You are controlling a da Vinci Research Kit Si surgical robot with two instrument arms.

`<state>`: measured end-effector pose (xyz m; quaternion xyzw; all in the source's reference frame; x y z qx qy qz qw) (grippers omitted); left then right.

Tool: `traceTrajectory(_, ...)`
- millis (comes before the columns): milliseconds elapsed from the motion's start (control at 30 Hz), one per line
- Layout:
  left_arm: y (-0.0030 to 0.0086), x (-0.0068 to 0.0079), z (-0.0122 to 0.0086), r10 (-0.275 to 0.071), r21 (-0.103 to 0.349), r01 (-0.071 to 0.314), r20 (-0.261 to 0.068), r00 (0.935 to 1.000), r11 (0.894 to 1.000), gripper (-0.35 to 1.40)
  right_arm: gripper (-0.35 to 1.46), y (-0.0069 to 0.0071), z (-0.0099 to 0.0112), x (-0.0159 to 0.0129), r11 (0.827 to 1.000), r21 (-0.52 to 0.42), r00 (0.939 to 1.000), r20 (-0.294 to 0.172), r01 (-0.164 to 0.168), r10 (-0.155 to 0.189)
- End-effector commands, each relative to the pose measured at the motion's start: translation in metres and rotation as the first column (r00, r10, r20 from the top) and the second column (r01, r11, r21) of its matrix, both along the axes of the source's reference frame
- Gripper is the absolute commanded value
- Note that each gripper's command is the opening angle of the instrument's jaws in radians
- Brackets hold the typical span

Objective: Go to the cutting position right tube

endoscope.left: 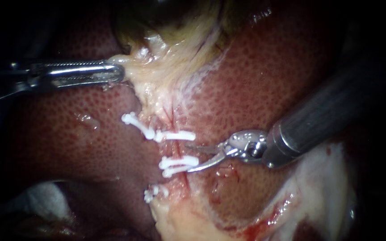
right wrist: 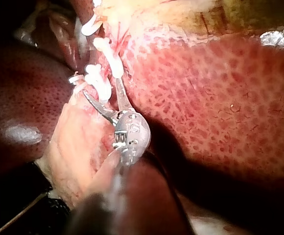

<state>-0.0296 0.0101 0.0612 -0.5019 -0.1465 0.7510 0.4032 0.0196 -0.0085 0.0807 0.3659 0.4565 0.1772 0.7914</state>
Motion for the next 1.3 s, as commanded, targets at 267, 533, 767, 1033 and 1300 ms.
traceTrajectory(267, 0.0, -0.0001, 0.0, 0.0, 0.0, 0.0, 0.0, 1.0, 1.0, -0.35, 1.43, 0.0001, 0.0002, 0.0012, 1.0, 0.007, 1.0, -0.007, -0.001, 0.001)
traceTrajectory(533, 0.0, 0.0, 0.0, 0.0, 0.0, 0.0, 0.0, 1.0, 1.0, -0.35, 1.43, -0.0001, -0.0001, 0.0015, 1.0, 0.021, 0.9994, -0.032, 0.011, -0.01)
traceTrajectory(767, 0.0, 0.0, 0.0, 0.0, 0.0, 0.0, 0.0, 1.0, 1.0, -0.35, 1.43, -0.0004, -0.0005, 0.0016, 0.999, 0.028, 0.9961, -0.086, 0.023, -0.02)
traceTrajectory(1033, 0.0, 0.0, 0.0, 0.0, 0.0, 0.0, 0.0, 1.0, 1.0, -0.35, 1.43, -0.0004, -0.0005, 0.0023, 0.998, 0.064, 0.9929, -0.118, 0.021, -0.014)
traceTrajectory(1300, 0.0, -0.0001, 0.0, 0.0, 0.0, 0.0, 0.0, 1.0, 1.0, -0.35, 1.43, -0.0013, -0.0008, 0.0034, 0.995, 0.086, 0.9898, -0.136, 0.053, -0.041)
